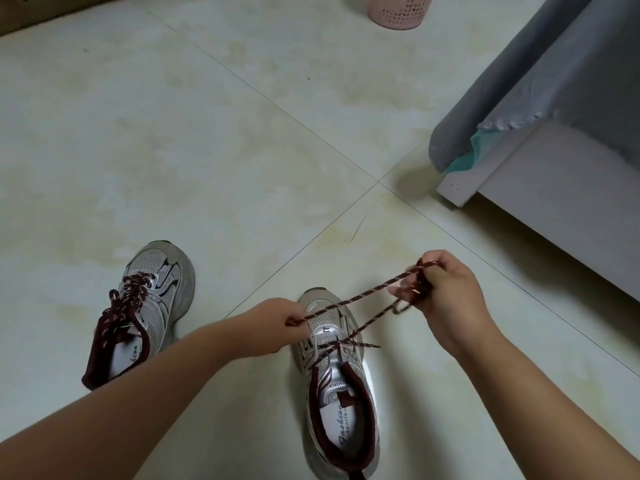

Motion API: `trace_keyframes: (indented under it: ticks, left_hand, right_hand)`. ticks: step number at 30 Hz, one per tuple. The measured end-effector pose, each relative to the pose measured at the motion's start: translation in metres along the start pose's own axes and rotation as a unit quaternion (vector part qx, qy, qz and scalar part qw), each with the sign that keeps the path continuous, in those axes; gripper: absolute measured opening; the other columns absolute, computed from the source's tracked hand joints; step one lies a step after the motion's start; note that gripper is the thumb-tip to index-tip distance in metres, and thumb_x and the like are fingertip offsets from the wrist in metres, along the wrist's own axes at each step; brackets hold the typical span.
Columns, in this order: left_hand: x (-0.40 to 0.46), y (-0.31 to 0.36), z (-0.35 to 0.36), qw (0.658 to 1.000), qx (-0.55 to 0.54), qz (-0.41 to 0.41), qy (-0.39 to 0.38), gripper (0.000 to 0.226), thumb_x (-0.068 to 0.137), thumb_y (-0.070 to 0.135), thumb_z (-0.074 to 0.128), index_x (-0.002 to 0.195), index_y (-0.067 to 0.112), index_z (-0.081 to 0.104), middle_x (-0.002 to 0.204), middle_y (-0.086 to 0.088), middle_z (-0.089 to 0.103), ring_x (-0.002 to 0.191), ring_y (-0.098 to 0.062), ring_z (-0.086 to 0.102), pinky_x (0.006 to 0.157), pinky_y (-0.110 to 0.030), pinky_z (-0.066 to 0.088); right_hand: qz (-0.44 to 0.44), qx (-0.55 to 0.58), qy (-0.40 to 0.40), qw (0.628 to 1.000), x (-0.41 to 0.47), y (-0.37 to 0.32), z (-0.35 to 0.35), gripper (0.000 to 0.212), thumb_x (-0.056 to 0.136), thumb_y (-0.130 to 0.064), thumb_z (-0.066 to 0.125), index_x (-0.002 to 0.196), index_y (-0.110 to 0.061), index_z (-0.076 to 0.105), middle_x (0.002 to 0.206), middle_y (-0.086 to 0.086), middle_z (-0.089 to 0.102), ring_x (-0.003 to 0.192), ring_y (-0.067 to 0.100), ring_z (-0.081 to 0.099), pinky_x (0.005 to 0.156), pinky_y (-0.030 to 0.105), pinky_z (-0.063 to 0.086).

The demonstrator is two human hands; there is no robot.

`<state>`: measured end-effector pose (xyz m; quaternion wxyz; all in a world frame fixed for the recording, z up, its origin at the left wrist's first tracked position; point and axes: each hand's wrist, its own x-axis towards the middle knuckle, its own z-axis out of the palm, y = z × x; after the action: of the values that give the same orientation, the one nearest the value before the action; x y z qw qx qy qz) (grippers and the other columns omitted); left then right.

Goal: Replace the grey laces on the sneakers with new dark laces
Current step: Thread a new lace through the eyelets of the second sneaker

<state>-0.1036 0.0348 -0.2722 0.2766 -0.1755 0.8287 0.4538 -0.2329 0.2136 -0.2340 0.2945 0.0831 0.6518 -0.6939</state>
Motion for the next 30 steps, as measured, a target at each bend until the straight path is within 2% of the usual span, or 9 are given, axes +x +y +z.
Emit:
trace_keyframes:
  ticks: [3, 7, 10, 12, 17, 20, 23, 26, 30]
  left_hand:
    - [-0.004, 0.013, -0.009, 0.994, -0.104, 0.009, 0.005, 0.025, 0.093, 0.016, 0.048, 0.069, 0.014, 0.050, 0.066, 0.004, 0.046, 0.061, -0.009, 0.041, 0.065, -0.024, 0.038]
    - [-0.004, 0.030, -0.018, 0.952, -0.300, 0.029, 0.059, 0.027, 0.095, 0.007, 0.039, 0.069, 0.012, 0.048, 0.068, -0.006, 0.060, 0.063, -0.017, 0.053, 0.055, -0.020, 0.039]
    - [0.002, 0.024, -0.010, 0.976, -0.129, 0.030, 0.171, 0.020, 0.094, 0.016, 0.047, 0.074, 0.014, 0.044, 0.060, 0.001, 0.050, 0.054, -0.014, 0.046, 0.049, -0.016, 0.035]
    - [0.005, 0.014, -0.003, 0.988, 0.004, 0.030, 0.150, 0.019, 0.087, 0.025, 0.060, 0.075, 0.021, 0.046, 0.064, 0.006, 0.049, 0.056, -0.009, 0.043, 0.051, -0.017, 0.031]
    - [0.008, -0.005, 0.005, 0.980, 0.199, 0.014, 0.024, 0.036, 0.078, 0.023, 0.068, 0.053, 0.022, 0.042, 0.055, 0.008, 0.040, 0.050, -0.002, 0.041, 0.048, -0.013, 0.025]
    - [0.006, -0.010, 0.001, 0.994, 0.105, 0.011, 0.010, 0.024, 0.080, 0.014, 0.062, 0.059, 0.016, 0.049, 0.053, 0.005, 0.040, 0.045, -0.002, 0.041, 0.047, -0.012, 0.028]
    - [0.003, -0.008, -0.007, 0.986, -0.163, -0.023, -0.024, 0.013, 0.080, 0.021, 0.057, 0.071, 0.012, 0.054, 0.064, -0.002, 0.047, 0.059, -0.011, 0.042, 0.060, -0.024, 0.036]
    - [0.008, -0.003, -0.014, 0.980, -0.188, -0.041, 0.053, 0.017, 0.081, 0.019, 0.056, 0.068, 0.011, 0.051, 0.067, -0.006, 0.045, 0.062, -0.017, 0.040, 0.062, -0.030, 0.037]
    - [0.011, 0.002, -0.009, 0.967, 0.085, -0.124, 0.205, 0.029, 0.088, 0.029, 0.049, 0.065, 0.014, 0.039, 0.066, -0.001, 0.045, 0.065, -0.018, 0.041, 0.058, -0.028, 0.031]
  right_hand:
    - [-0.030, -0.237, -0.004, 0.971, 0.006, 0.022, -0.005, 0.023, 0.092, 0.001, 0.042, 0.079, -0.018, 0.046, 0.066, 0.005, 0.047, 0.055, 0.017, 0.040, 0.053, 0.025, 0.035]
    - [-0.008, -0.475, -0.165, 0.864, 0.004, 0.062, -0.002, 0.010, 0.083, -0.017, 0.065, 0.085, -0.021, 0.056, 0.074, -0.005, 0.053, 0.064, 0.008, 0.046, 0.058, 0.019, 0.036]
    - [-0.006, -0.543, -0.188, 0.818, 0.002, 0.072, 0.002, 0.014, 0.082, -0.022, 0.067, 0.078, -0.011, 0.061, 0.073, -0.001, 0.056, 0.070, 0.014, 0.049, 0.064, 0.025, 0.037]
    - [-0.007, -0.524, -0.182, 0.832, 0.003, 0.070, 0.001, 0.017, 0.082, -0.018, 0.067, 0.074, -0.004, 0.061, 0.066, 0.001, 0.052, 0.062, 0.013, 0.045, 0.059, 0.024, 0.035]
    - [0.011, -0.274, -0.028, 0.961, 0.010, 0.047, -0.012, 0.021, 0.091, -0.008, 0.054, 0.070, -0.008, 0.052, 0.065, 0.003, 0.052, 0.059, 0.015, 0.041, 0.056, 0.023, 0.034]
    - [0.082, -0.127, -0.008, 0.988, 0.011, 0.042, -0.016, 0.021, 0.091, -0.004, 0.049, 0.071, -0.007, 0.049, 0.074, 0.013, 0.063, 0.058, 0.023, 0.049, 0.056, 0.029, 0.039]
    - [0.113, -0.121, -0.034, 0.986, 0.004, 0.049, -0.008, 0.024, 0.088, 0.002, 0.049, 0.067, -0.007, 0.046, 0.069, 0.016, 0.066, 0.048, 0.024, 0.049, 0.051, 0.028, 0.042]
    - [0.136, -0.130, -0.049, 0.981, -0.002, 0.055, 0.002, 0.027, 0.086, 0.005, 0.049, 0.063, -0.007, 0.042, 0.061, 0.015, 0.066, 0.042, 0.022, 0.045, 0.043, 0.025, 0.039]
    - [0.119, -0.198, -0.075, 0.970, -0.002, 0.054, 0.008, 0.024, 0.086, 0.002, 0.049, 0.066, -0.010, 0.041, 0.065, 0.012, 0.067, 0.038, 0.017, 0.036, 0.035, 0.017, 0.028]
